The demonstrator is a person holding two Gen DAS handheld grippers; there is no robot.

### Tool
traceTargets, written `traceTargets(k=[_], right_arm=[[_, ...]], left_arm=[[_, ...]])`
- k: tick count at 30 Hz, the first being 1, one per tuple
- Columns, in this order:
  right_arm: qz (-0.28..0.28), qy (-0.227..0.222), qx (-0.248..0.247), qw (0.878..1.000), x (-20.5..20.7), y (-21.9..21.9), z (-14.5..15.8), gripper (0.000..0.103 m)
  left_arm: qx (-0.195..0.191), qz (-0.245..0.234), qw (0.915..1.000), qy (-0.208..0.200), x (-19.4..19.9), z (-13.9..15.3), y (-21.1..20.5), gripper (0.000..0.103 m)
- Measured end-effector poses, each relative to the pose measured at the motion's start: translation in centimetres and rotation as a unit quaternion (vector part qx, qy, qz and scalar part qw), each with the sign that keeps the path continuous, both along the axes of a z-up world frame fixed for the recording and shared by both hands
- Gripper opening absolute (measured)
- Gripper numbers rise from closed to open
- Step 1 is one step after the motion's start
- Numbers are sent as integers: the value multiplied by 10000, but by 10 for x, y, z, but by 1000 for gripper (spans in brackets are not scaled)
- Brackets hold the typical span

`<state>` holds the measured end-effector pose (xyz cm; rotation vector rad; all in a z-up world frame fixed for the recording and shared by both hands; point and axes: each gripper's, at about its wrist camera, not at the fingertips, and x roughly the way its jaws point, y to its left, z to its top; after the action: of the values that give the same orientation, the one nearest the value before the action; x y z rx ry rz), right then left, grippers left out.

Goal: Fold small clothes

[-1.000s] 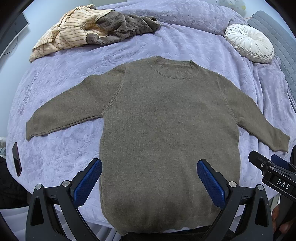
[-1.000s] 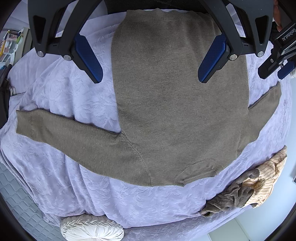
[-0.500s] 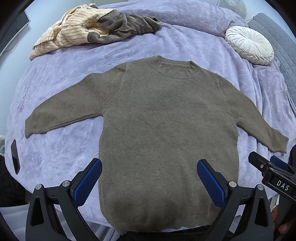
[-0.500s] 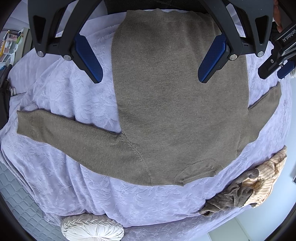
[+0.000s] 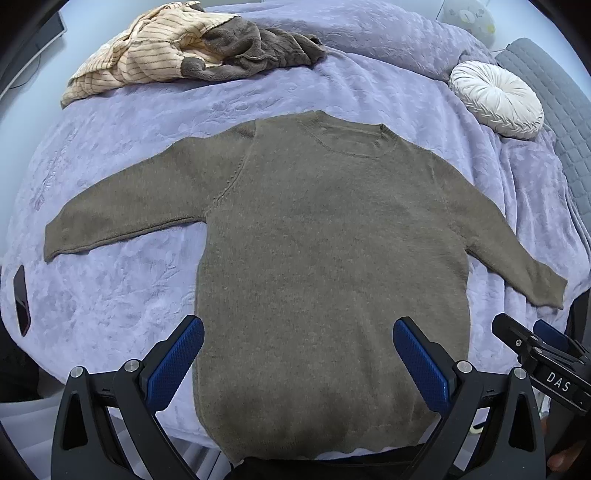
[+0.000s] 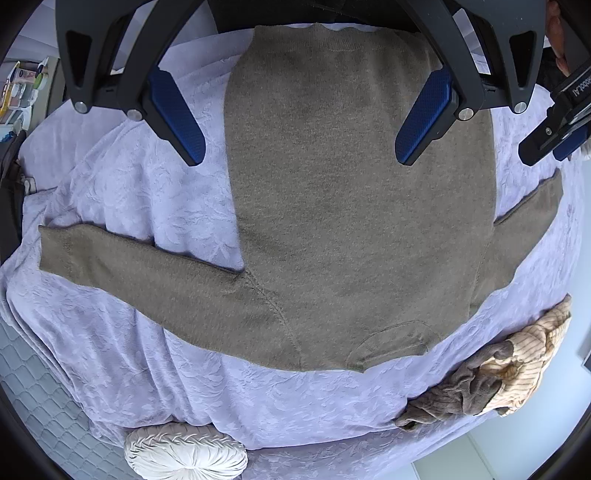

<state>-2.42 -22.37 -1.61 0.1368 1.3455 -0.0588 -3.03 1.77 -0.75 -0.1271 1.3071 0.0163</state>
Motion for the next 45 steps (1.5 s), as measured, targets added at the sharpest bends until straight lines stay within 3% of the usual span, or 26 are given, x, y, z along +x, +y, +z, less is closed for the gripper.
traceTargets(k=[12,19,23,28,32,36,40,43,44,45], right_arm=[[97,-43,-1,9999,-10,11,-9,102],[13,149,302,9994,1,30,-34,102],[335,184,223,9990,2,63,-45,102],[978,280,205,9946,-1,113,-54,102],[1278,327,248,9910,-2,145,-57,102],[1494,321,323,9877,1,168,-61,102],[1670,423,282,9847,2,189,-70,102],[1701,565,251,9835,2,199,-78,102],[1700,612,248,9832,2,201,-81,102],[1696,650,245,9831,2,202,-83,102]], left_arm=[[131,-144,9997,120,0,-20,19,103],[45,-184,9996,201,5,-44,47,103],[-421,227,9988,106,12,-58,92,103],[-890,1095,9899,-162,20,-83,181,103],[-1037,1911,9754,-353,21,-114,265,103],[-1439,2842,9469,-439,21,-152,342,103],[-1907,3394,9193,-571,27,-182,384,103],[-1980,3576,9079,-930,33,-182,397,102],[-1926,3669,9042,-1035,36,-180,399,96],[-1866,3774,9002,-1114,37,-179,400,78]])
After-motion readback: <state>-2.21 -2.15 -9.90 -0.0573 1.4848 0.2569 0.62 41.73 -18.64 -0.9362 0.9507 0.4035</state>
